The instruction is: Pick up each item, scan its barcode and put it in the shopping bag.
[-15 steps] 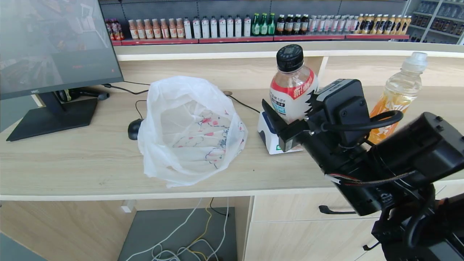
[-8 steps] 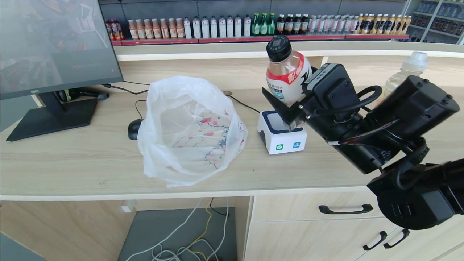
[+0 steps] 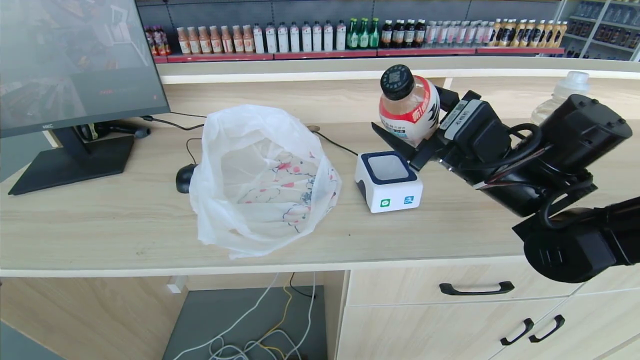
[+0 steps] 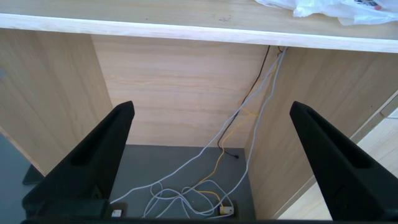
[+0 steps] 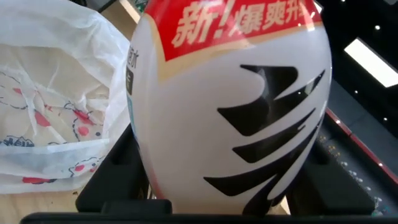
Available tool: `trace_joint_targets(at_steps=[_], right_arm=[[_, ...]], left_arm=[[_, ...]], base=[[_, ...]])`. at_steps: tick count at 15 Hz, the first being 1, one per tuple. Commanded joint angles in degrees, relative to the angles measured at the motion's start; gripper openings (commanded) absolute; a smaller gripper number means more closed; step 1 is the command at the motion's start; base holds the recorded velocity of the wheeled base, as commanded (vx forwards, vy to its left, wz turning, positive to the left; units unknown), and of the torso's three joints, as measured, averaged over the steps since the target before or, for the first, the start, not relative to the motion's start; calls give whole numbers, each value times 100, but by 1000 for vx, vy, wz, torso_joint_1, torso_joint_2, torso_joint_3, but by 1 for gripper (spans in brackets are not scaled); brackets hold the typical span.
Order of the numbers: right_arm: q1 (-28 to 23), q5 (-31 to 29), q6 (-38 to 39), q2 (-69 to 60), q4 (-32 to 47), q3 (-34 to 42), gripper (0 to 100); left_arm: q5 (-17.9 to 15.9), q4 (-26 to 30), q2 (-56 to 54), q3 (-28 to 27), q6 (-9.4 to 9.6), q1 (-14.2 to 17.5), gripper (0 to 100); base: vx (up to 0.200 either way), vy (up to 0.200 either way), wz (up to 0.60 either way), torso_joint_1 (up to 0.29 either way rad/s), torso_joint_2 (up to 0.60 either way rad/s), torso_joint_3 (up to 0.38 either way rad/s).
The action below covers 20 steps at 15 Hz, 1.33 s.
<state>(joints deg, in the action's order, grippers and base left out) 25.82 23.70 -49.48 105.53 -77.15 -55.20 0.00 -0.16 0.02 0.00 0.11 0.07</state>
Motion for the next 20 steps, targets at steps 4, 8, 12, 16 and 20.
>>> trace_joint_targets(at_steps=[4,8,12,16,20], right_arm=[[-60,645,-132,565,-1,-764,0],[-95,1172,-387,705,-10,-879,0],[-103,1761,-536,934,-89,-852,0],[-235,1998,-554,943,-107,-879,0],[-367,2069,-554,1004,-142,-905,0]], left_arm=[[0,-2,-2,0,-2,1,100],[0,-2,-2,0,-2,1,100],[0,-2,-2,0,-2,1,100],[0,-2,-2,0,-2,1,100],[0,-2,-2,0,-2,1,100]], base=[[0,0,0,0,0,0],[0,0,0,0,0,0],[0,0,0,0,0,0],[0,0,0,0,0,0],[0,0,0,0,0,0]])
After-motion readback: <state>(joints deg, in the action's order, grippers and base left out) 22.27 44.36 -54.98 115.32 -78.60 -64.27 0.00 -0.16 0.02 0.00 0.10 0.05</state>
